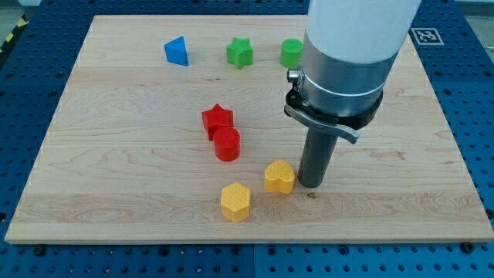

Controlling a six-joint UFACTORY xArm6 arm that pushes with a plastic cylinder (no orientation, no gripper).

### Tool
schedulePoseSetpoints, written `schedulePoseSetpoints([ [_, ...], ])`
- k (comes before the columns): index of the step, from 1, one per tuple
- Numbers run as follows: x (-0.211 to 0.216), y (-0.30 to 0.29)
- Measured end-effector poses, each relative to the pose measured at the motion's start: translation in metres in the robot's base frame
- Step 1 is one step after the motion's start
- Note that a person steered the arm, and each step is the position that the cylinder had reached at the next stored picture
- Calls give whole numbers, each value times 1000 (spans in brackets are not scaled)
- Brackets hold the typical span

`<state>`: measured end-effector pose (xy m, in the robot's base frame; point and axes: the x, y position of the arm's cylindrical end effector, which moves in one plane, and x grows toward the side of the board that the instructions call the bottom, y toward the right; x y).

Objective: Place the yellow heart above the yellow hexagon to form a line

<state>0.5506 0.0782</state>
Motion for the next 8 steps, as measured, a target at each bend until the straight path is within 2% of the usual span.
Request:
schedulePoseSetpoints([
  [4, 5, -11],
  [8, -6, -71],
])
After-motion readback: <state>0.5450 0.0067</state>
